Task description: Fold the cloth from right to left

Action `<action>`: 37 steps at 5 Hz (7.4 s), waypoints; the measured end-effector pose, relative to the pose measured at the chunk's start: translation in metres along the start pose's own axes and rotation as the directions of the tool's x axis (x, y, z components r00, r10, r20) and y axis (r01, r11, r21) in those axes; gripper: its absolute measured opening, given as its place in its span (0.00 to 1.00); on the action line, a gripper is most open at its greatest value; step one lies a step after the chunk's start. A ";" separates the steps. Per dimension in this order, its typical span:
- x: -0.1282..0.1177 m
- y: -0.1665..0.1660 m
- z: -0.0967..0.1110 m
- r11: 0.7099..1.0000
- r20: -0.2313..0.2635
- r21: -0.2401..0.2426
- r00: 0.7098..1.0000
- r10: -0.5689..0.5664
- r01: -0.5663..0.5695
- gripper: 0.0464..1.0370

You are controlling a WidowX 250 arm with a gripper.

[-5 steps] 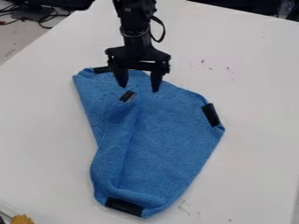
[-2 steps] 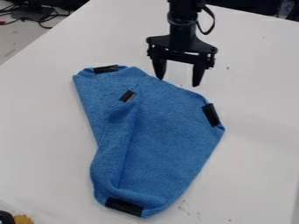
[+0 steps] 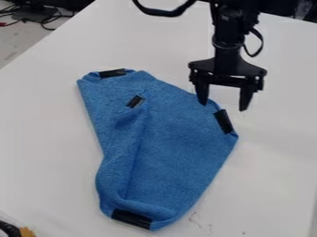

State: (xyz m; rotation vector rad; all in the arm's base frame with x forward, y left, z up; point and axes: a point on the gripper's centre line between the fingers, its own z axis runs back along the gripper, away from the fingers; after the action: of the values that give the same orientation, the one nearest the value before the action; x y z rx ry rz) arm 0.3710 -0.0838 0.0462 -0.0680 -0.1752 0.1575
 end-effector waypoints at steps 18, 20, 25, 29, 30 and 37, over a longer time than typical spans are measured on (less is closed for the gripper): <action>0.017 -0.017 -0.056 0.984 -0.080 0.034 0.980 0.180 -0.177 0.61; 0.017 -0.015 -0.057 0.983 -0.078 0.044 0.980 0.181 -0.178 0.15; 0.000 0.014 0.018 0.919 0.001 0.160 0.931 0.364 -0.359 0.01; -0.062 0.148 0.025 0.728 0.177 -0.001 0.716 0.675 -0.686 0.01; -0.080 0.172 0.027 0.690 0.189 -0.001 0.677 0.711 -0.724 0.01; -0.115 0.217 0.006 0.786 0.038 0.097 0.792 0.610 -0.610 0.94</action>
State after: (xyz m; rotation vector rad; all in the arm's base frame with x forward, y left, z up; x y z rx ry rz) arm 0.2251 0.1113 0.0155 -0.0175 -0.1439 0.8218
